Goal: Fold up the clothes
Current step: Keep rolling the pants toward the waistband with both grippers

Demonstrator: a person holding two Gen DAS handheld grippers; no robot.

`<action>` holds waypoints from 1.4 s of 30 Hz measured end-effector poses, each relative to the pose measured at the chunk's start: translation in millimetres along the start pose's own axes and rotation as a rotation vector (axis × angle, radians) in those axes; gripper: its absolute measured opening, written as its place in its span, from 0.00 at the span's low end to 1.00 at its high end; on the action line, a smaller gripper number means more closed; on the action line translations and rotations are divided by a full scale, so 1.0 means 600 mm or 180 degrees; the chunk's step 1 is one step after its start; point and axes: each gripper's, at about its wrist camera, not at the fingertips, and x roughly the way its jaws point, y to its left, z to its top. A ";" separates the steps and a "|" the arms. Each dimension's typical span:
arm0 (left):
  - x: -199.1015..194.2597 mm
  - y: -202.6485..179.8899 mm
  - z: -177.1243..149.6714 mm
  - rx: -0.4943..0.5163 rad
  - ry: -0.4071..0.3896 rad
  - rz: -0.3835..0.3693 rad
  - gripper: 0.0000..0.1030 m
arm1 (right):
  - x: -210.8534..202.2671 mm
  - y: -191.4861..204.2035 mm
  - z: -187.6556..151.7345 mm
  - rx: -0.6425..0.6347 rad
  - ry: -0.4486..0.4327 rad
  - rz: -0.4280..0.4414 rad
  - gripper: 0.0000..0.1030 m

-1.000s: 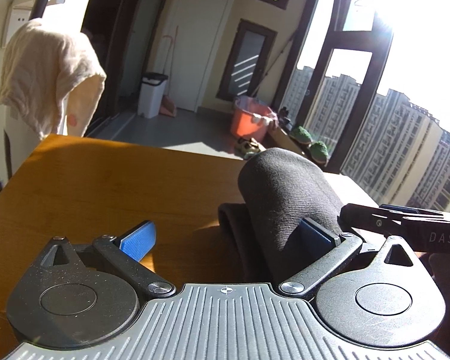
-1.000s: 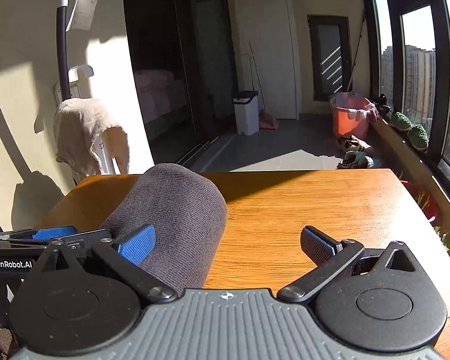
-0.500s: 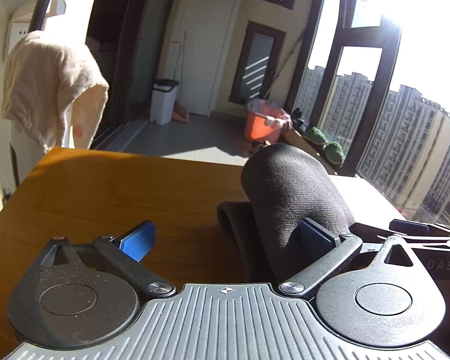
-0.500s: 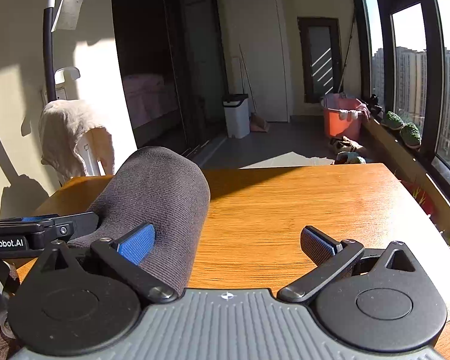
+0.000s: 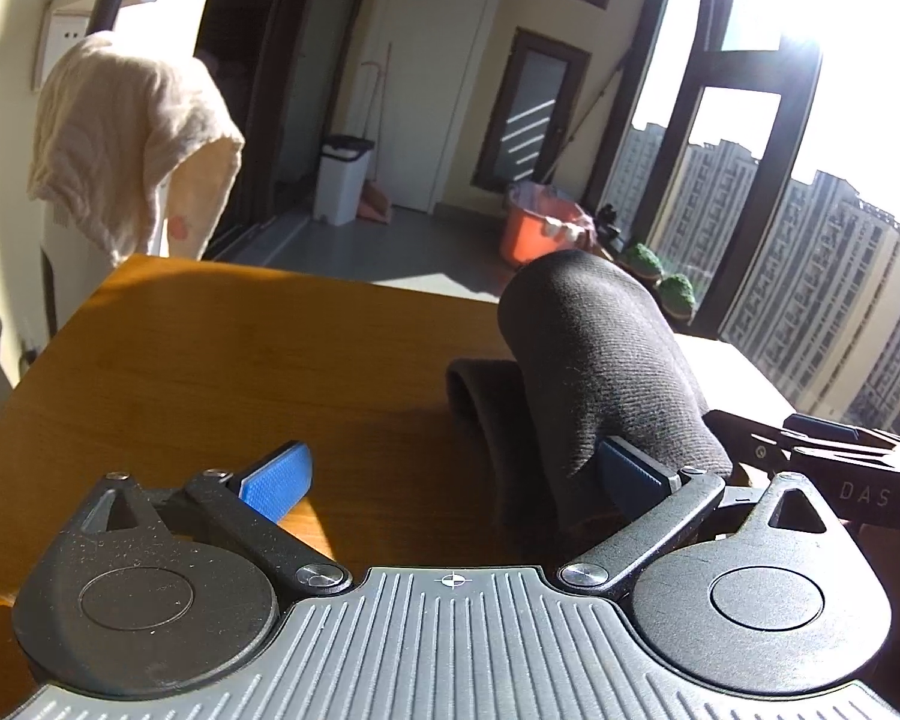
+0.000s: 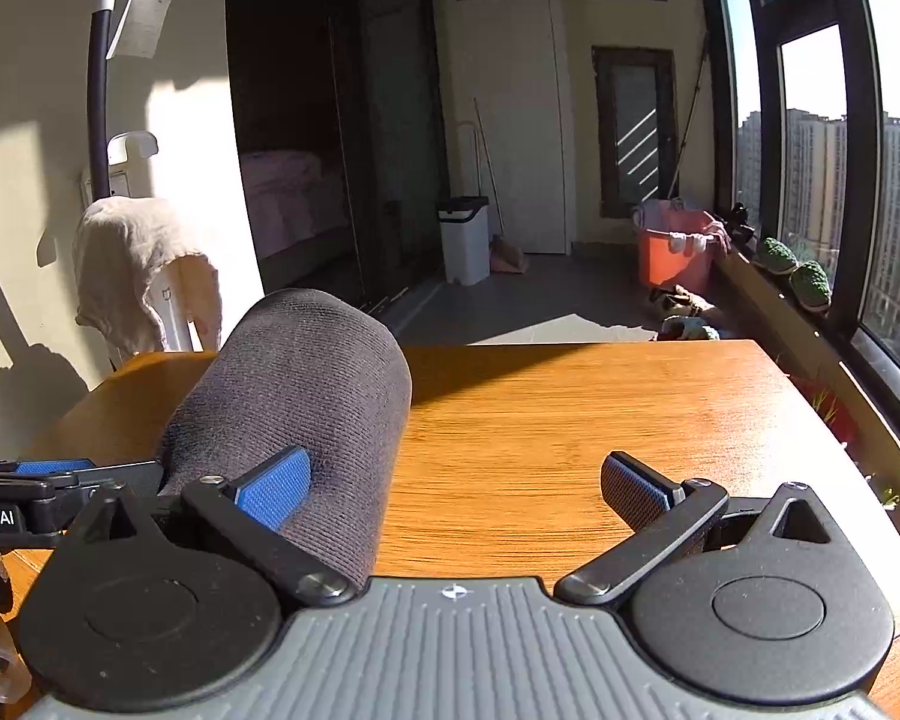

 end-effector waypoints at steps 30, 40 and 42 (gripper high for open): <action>0.016 0.012 0.004 -0.0114 0.0135 -0.0057 1.00 | 0.015 -0.003 -0.021 0.0671 0.0196 0.0051 1.00; 0.004 0.008 -0.001 -0.0123 0.0014 0.0113 1.00 | 0.000 0.003 -0.029 0.0674 0.0100 -0.0006 1.00; 0.001 0.001 -0.002 -0.0056 -0.0022 0.0160 1.00 | -0.001 -0.005 -0.030 0.0758 0.0077 0.0059 1.00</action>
